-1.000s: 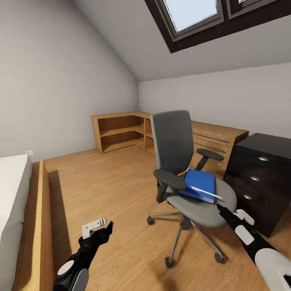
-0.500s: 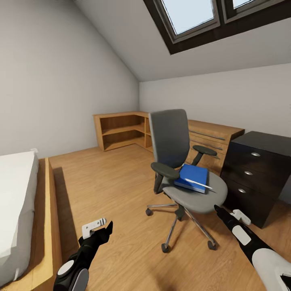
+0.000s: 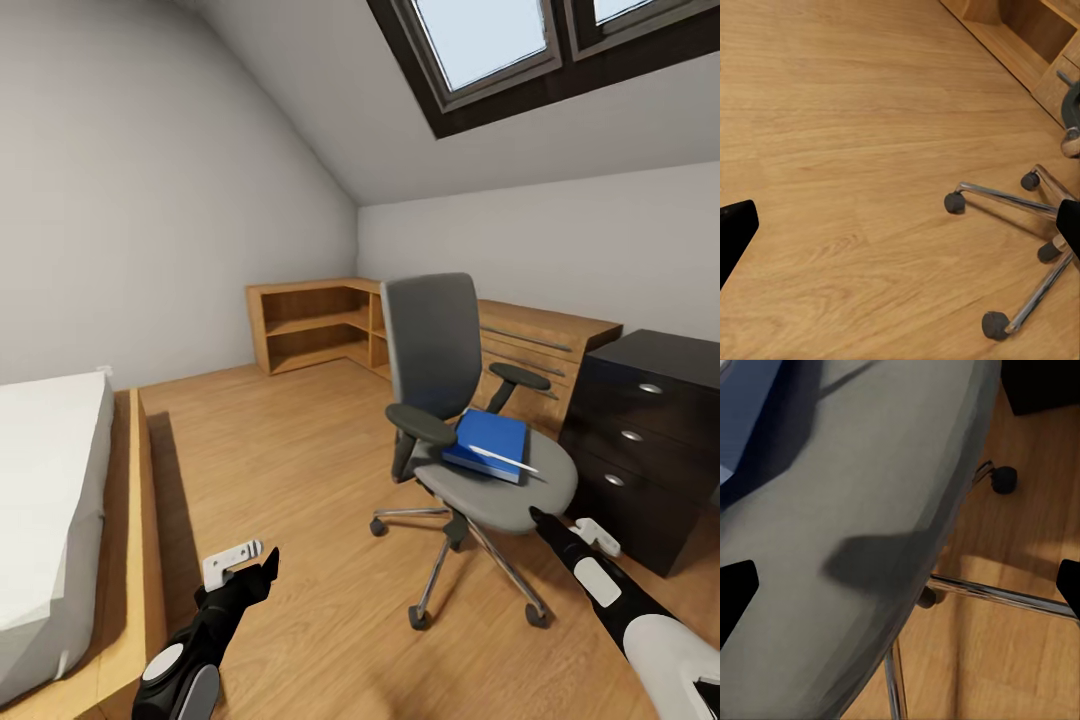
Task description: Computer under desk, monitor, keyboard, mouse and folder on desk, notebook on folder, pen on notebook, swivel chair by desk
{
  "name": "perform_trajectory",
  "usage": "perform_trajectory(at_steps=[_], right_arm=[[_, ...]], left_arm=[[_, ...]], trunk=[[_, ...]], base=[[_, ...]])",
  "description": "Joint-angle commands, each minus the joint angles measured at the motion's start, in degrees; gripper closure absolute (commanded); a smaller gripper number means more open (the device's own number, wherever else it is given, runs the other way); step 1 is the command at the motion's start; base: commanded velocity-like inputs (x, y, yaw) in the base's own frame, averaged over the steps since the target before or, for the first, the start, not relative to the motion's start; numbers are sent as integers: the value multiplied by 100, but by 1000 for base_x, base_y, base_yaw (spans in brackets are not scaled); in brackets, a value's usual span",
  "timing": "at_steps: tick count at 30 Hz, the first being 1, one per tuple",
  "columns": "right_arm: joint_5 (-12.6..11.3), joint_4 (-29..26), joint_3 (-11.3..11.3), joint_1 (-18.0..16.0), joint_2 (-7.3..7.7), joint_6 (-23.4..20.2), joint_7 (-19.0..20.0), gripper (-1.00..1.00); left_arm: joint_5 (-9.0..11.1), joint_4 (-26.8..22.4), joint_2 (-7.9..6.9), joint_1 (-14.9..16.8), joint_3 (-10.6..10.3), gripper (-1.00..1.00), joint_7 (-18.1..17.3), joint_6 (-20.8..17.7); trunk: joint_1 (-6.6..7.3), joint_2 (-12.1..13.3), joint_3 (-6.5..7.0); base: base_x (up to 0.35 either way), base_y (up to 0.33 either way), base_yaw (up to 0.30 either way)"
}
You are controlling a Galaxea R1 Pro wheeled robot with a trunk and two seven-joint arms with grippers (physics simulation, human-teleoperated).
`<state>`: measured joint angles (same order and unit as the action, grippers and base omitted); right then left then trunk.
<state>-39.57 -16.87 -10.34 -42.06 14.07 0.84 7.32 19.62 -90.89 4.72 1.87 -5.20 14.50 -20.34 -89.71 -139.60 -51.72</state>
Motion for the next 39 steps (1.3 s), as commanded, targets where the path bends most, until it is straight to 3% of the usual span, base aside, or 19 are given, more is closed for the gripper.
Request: perform_trajectory(at_steps=[1,22,39], right_arm=[[-59,8,-8,-4,0,10,37,-100],[-50,8,14,-1,-26,29,43,-100],[-50,8,6,-1,-27,30,42,-100]], left_arm=[[60,-8,0,2,-7,-100,48,-17],[55,0,3,6,-50,-100,47,-13],[52,0,3,6,-104,-100,53,-13]], trunk=[[1,-3,-5],[1,-3,-4],[1,-3,-4]], base=[[0,0,35],[0,0,5],[0,0,130]])
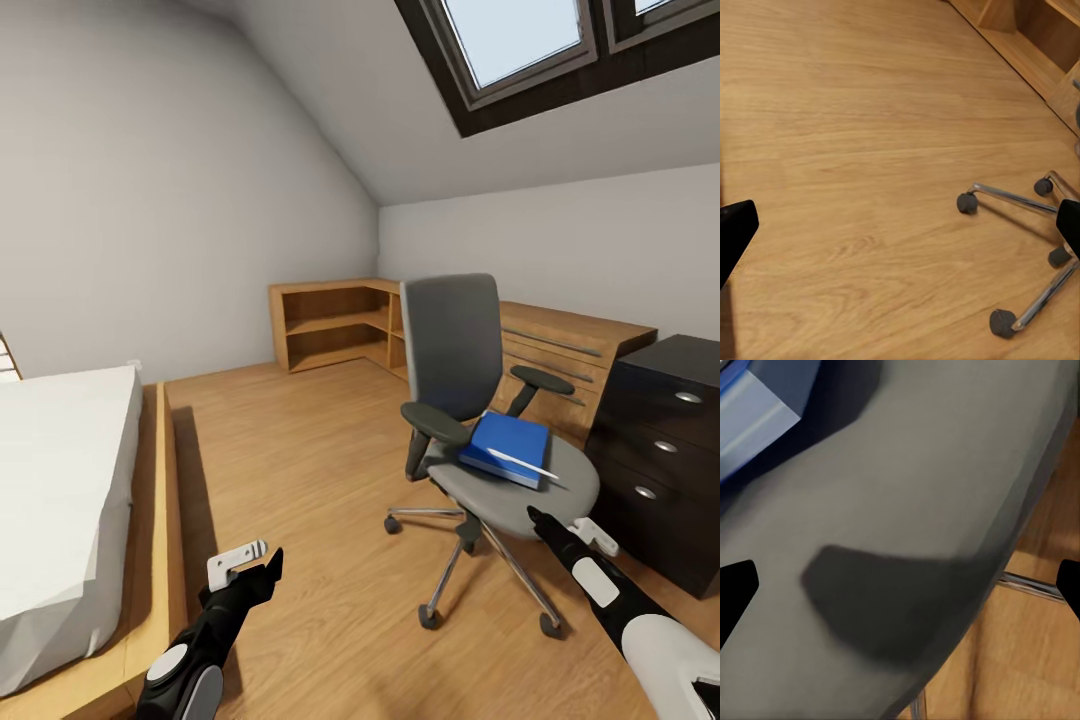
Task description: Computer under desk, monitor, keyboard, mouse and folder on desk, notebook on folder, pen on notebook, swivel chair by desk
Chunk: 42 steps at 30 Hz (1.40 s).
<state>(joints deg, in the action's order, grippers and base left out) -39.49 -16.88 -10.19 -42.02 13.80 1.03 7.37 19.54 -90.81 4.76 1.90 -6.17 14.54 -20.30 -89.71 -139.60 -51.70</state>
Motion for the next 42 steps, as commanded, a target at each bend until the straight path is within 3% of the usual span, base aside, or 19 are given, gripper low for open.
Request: perform_trajectory(at_steps=[1,10,29,35,42], right_arm=[[-59,9,-9,-6,0,11,36,-100],[-52,9,-10,-7,3,11,36,-100],[-50,11,-10,-7,4,20,52,-100],[-50,26,-10,-8,1,20,54,-100],[-50,35,-5,-8,0,20,54,-100]], left_arm=[[60,-8,-1,3,-7,-100,49,-18],[63,-7,-1,1,-7,-100,49,-18],[59,-7,-1,1,-11,-100,49,0],[59,-4,-8,-1,-193,-100,56,0],[59,3,-10,2,-209,-100,53,-3]], trunk=[[1,-3,-6],[1,-3,-6],[1,-3,-6],[1,-3,-6],[1,-3,-6]], base=[[0,0,9],[57,0,2],[285,12,0],[290,114,0],[50,28,0]])
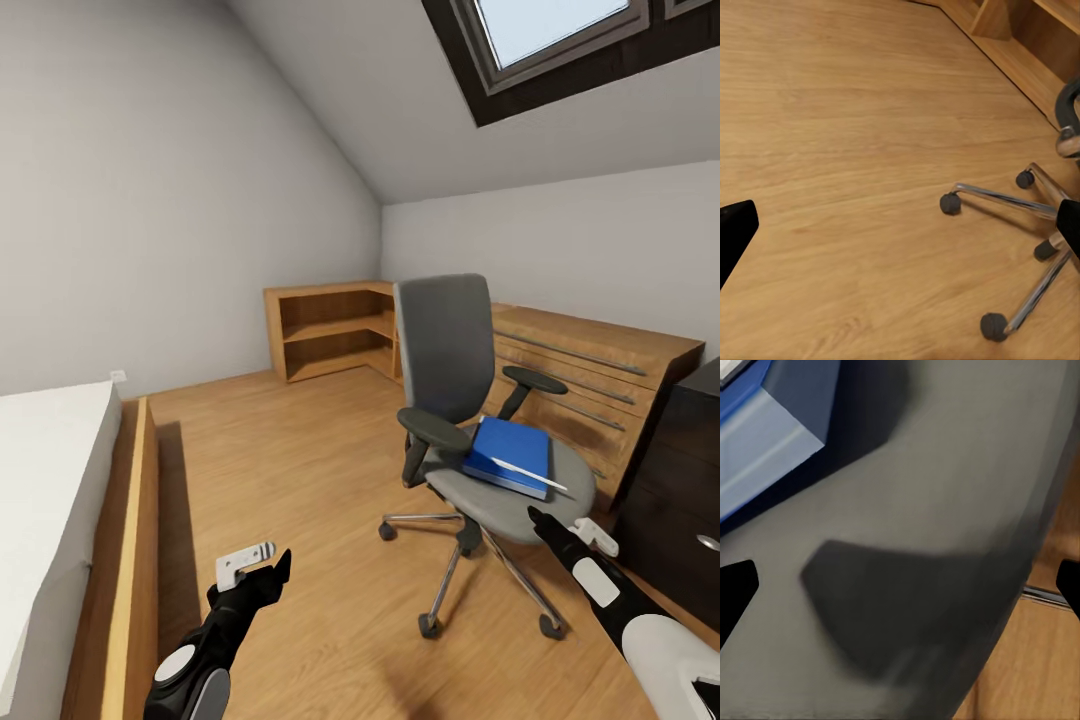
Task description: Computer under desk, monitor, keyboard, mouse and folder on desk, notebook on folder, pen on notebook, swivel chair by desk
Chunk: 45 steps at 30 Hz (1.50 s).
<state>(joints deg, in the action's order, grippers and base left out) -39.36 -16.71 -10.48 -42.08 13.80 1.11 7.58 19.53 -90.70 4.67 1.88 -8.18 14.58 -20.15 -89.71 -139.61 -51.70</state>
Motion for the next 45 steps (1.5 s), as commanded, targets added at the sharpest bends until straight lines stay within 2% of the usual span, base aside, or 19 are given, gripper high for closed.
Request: perform_trajectory(at_steps=[1,7,22,45], right_arm=[[-63,18,25,-1,-1,12,33,-100],[-63,-1,28,-1,-1,12,20,-100],[-63,-8,29,-1,-1,12,16,-100],[-58,-8,29,1,-1,12,21,-100]], left_arm=[[60,-4,-1,4,-8,-100,48,-19],[60,30,-1,5,-8,-100,47,-17],[60,44,-1,4,-11,-100,47,-19],[60,47,-1,4,-34,-100,46,-18]], trunk=[[1,-2,-7],[1,-2,-7],[1,-2,-7],[1,-2,-7]], base=[[-47,43,0],[-36,33,88],[-1,1,262],[0,0,202]])
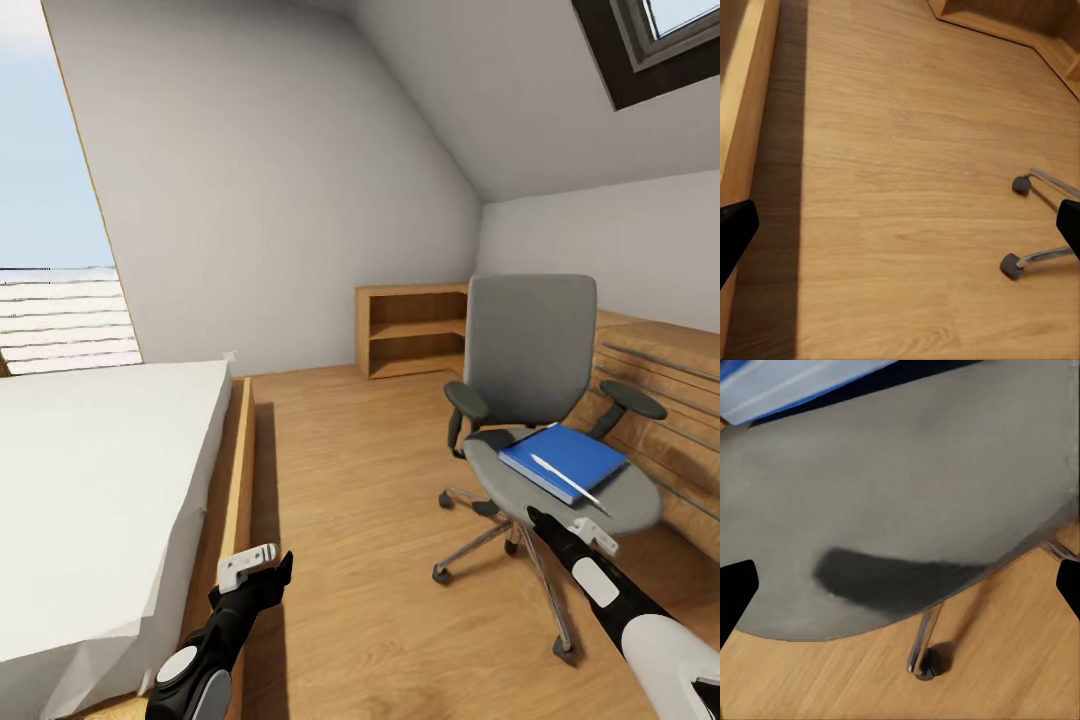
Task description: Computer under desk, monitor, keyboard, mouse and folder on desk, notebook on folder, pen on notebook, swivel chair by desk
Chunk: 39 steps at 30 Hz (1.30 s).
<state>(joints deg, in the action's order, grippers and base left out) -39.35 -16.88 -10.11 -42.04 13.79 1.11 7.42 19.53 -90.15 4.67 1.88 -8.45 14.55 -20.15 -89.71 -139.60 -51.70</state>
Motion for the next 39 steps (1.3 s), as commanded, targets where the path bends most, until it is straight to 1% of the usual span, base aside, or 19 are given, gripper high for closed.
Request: perform_trajectory(at_steps=[1,8,27,39], right_arm=[[-59,9,-9,-3,0,12,37,-100],[-58,9,-9,-6,0,12,40,-100],[-55,9,-9,-6,0,15,40,-100],[-55,9,-9,-6,0,19,47,-100]], left_arm=[[60,-6,-1,0,-8,-100,50,-16],[60,-10,-1,4,-8,-100,52,-15],[60,-3,-1,2,-13,-100,51,-15],[60,-3,-1,1,-10,-100,50,-19]], trunk=[[1,-3,-6],[1,-3,-6],[1,-3,-6],[1,-3,-6]], base=[[0,0,21],[64,0,4],[254,0,0],[8,0,0]])
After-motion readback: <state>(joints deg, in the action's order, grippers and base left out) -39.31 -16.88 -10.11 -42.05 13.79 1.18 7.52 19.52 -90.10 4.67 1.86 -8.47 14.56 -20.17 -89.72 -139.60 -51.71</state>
